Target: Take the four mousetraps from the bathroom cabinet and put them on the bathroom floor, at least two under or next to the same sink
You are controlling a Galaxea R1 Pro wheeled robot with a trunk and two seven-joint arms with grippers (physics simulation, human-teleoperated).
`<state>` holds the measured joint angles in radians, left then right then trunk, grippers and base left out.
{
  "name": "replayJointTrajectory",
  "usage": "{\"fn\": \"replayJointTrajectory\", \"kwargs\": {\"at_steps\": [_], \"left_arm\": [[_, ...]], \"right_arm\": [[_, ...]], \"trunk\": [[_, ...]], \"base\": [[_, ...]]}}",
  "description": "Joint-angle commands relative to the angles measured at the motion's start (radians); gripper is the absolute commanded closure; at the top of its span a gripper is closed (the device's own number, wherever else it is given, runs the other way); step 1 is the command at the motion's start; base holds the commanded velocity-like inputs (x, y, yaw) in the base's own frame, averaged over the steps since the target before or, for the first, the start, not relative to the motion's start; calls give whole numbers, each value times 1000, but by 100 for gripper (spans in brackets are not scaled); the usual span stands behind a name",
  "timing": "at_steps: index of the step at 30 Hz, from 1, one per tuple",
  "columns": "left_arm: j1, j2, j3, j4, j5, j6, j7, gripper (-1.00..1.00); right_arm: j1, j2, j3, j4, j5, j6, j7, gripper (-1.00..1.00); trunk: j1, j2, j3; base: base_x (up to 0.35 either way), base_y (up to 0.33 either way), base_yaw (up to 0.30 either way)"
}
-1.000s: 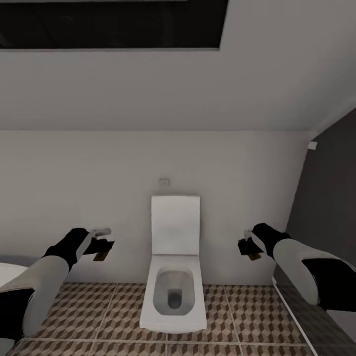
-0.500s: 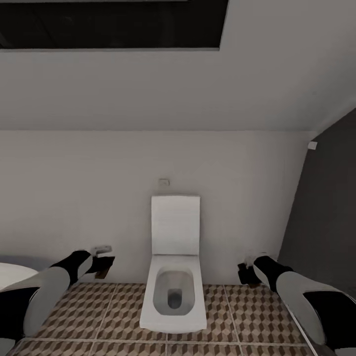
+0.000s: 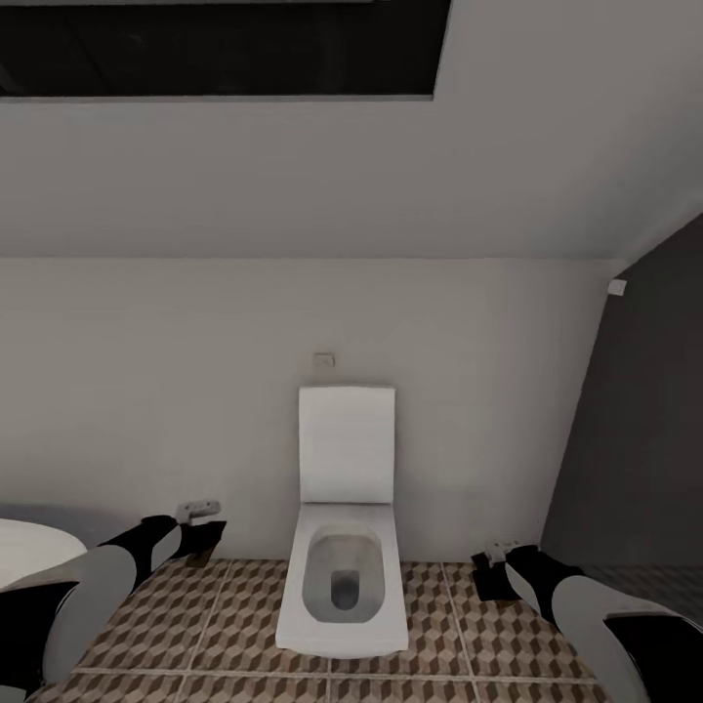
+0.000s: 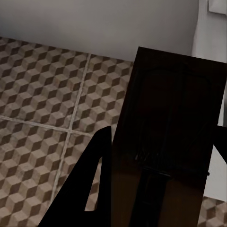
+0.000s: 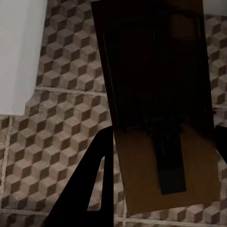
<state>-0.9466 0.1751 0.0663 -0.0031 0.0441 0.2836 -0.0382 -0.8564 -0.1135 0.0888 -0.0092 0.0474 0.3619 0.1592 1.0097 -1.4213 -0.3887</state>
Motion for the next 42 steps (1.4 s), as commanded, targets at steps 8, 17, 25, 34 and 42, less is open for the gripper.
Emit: {"fn": "replayJointTrajectory", "kwargs": {"at_steps": [8, 17, 25, 34, 42], "left_arm": [[0, -3, 6, 0, 5, 5, -3, 100], [0, -10, 7, -1, 4, 5, -3, 100], [0, -9, 7, -2, 2, 5, 0, 100], [0, -8, 7, -2, 1, 5, 0, 100], [0, -8, 7, -2, 0, 5, 0, 100]], "right_arm": [[0, -5, 8, -1, -42, 5, 7, 100], [0, -9, 9, -2, -45, 10, 8, 100], [0, -11, 9, -2, -44, 4, 7, 100], [0, -11, 9, -2, -44, 2, 7, 100], [0, -12, 9, -2, -44, 2, 5, 100]], "trunk": [[4, -8, -4], [38, -71, -33], [69, -127, -58], [103, -190, -86], [134, -246, -111]], "base": [[0, 0, 0], [0, 0, 0], [0, 0, 0], [0, 0, 0], [0, 0, 0]]}}
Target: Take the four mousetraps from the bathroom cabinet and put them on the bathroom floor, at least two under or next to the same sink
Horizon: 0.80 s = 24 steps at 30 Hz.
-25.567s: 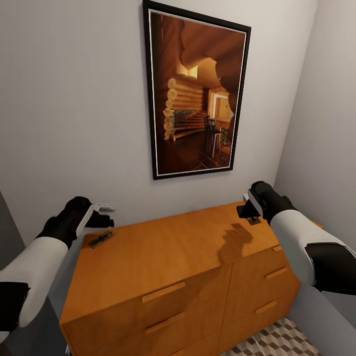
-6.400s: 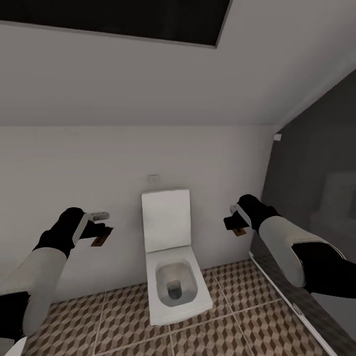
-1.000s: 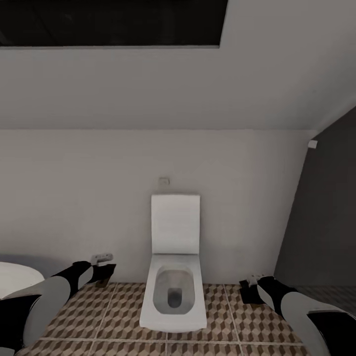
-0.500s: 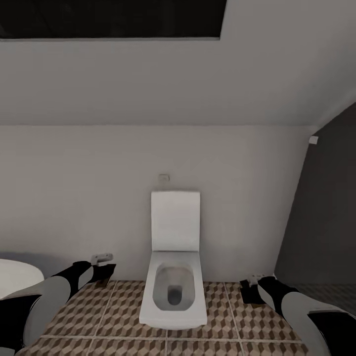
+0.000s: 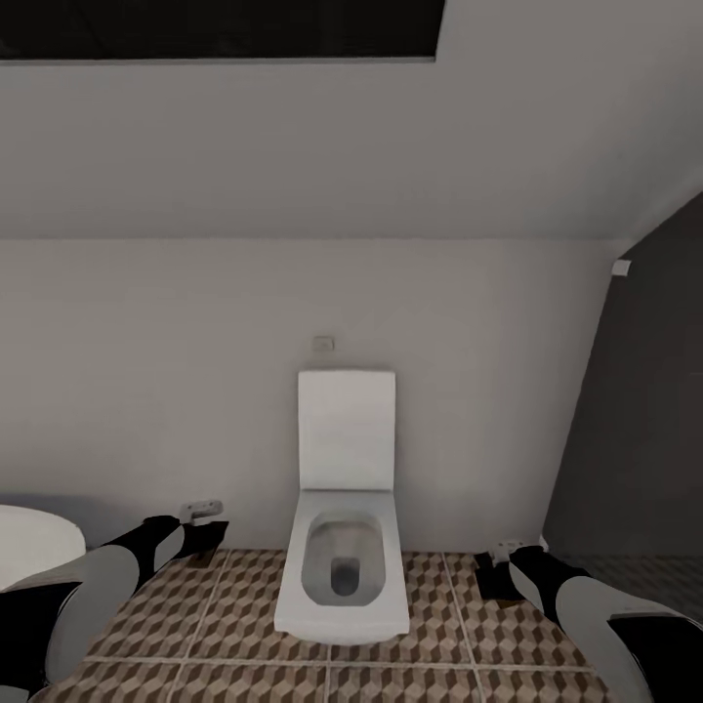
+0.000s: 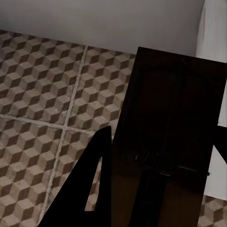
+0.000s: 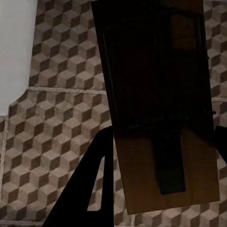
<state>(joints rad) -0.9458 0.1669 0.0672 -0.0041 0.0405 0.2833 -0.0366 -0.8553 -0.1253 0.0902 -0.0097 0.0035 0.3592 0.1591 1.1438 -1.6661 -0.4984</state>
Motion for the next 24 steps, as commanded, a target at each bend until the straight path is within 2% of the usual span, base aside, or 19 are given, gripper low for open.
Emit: {"fn": "replayJointTrajectory", "kwargs": {"at_steps": [1, 24], "left_arm": [[-1, 0, 6, -1, 4, 5, -2, 100], [-1, 3, 6, -1, 4, 5, -2, 100]], "right_arm": [[-1, 0, 8, -1, -1, 4, 5, 100], [-1, 1, 8, -1, -2, 3, 4, 100]], "trunk": [[4, -8, -4], [92, -169, -76]], "base": [[0, 0, 0], [0, 0, 0]]}}
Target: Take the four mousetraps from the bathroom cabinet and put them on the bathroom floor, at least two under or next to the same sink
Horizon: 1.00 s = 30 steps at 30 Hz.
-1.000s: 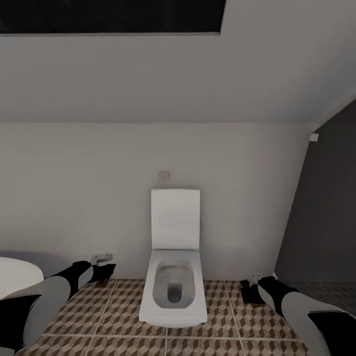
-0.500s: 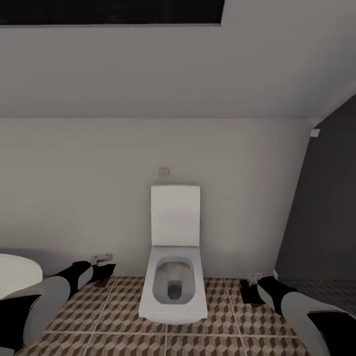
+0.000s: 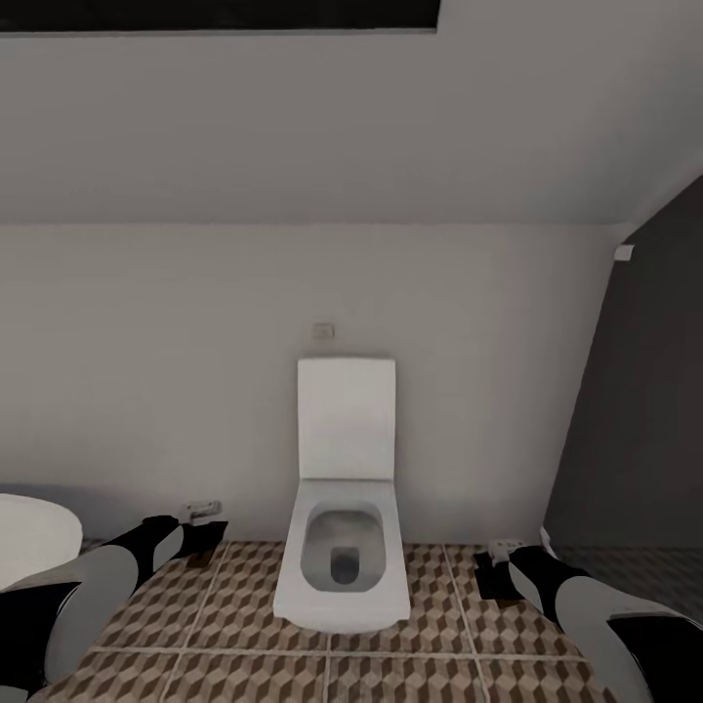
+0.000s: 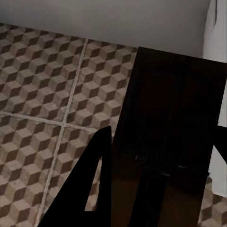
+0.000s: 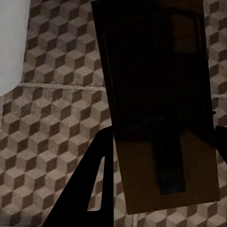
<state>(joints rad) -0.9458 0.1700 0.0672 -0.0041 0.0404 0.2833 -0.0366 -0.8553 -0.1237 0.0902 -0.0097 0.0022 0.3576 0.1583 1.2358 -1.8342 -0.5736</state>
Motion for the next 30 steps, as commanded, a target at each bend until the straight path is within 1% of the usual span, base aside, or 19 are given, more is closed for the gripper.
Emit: {"fn": "replayJointTrajectory", "kwargs": {"at_steps": [1, 30], "left_arm": [[-1, 0, 6, -1, 4, 5, -2, 100], [-1, -2, 6, -1, 4, 4, -2, 100]], "right_arm": [[-1, 0, 8, -1, -1, 4, 5, 100], [-1, -4, 8, -1, 1, 3, 4, 100]], "trunk": [[4, -8, -4], [115, -211, -95]], "base": [[0, 0, 0], [0, 0, 0]]}}
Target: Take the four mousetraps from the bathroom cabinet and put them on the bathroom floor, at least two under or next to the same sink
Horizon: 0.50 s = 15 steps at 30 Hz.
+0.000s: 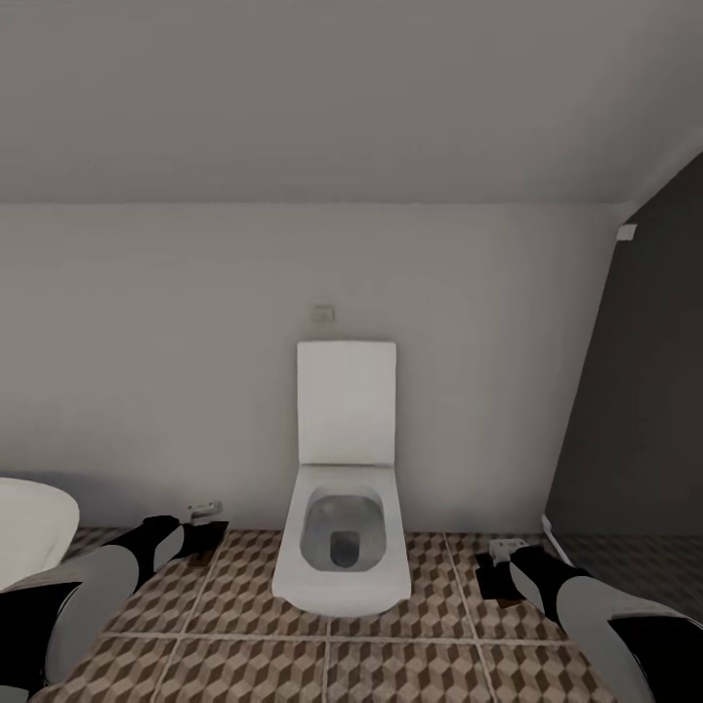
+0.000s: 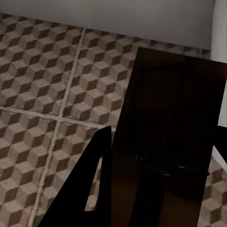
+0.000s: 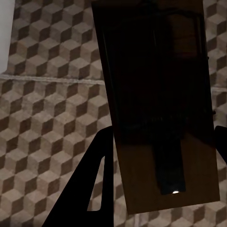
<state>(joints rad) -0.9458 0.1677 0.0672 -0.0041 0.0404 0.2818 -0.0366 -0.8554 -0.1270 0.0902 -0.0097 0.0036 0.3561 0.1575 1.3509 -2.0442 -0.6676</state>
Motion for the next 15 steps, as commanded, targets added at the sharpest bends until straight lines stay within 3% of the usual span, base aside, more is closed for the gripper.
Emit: {"fn": "replayJointTrajectory", "kwargs": {"at_steps": [1, 15], "left_arm": [[-1, 0, 6, -1, 4, 5, -2, 100], [-1, -3, 5, -1, 2, 5, -2, 100]], "right_arm": [[-1, 0, 8, -1, -1, 4, 5, 100], [-1, 0, 8, 0, -2, -32, 3, 100]], "trunk": [[4, -8, -4], [57, -106, -48]], "base": [[0, 0, 0], [0, 0, 0]]}}
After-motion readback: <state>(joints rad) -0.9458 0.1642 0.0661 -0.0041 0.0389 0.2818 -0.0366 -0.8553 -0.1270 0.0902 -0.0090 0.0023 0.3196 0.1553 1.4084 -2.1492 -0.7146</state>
